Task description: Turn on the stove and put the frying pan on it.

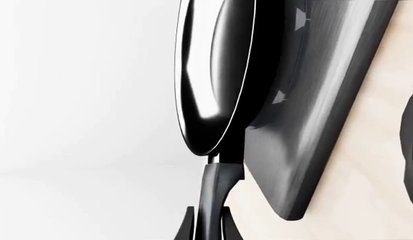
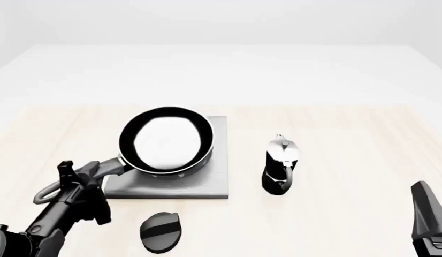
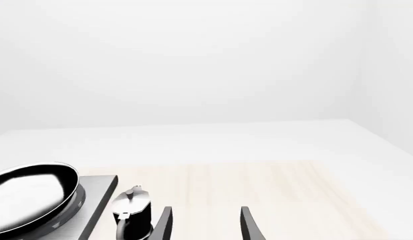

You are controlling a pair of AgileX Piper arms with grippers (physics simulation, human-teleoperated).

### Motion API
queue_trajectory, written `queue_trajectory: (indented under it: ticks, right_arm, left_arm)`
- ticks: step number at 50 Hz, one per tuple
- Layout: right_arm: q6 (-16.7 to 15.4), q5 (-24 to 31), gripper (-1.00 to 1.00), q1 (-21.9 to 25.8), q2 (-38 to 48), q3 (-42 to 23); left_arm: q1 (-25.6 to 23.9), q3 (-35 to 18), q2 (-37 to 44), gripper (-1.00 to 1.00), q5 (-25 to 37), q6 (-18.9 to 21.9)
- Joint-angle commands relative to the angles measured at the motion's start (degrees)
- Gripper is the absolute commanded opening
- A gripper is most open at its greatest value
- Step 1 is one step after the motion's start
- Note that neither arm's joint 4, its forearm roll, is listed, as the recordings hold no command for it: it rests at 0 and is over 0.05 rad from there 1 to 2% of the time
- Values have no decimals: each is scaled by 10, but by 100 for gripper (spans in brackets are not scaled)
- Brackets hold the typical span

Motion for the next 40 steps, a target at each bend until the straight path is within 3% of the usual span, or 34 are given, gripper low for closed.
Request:
queue_trajectory:
  ticks: [1, 23, 33, 34, 40]
  right_arm:
    - [0, 0, 100, -1, 0, 0]
    - [0, 0, 100, -2, 0, 0]
    - [-1, 4, 100, -3, 0, -4]
    - [1, 4, 100, -3, 0, -4]
    - [1, 4, 100, -2, 0, -6]
  left_arm:
    - [-3, -2, 16, -100, -33, 9]
    - [-4, 5, 51, -100, -68, 14]
    - [-8, 2, 38, -100, -52, 6]
    - [-6, 1, 35, 100, -49, 6]
    - [-9, -1, 18, 100, -36, 4]
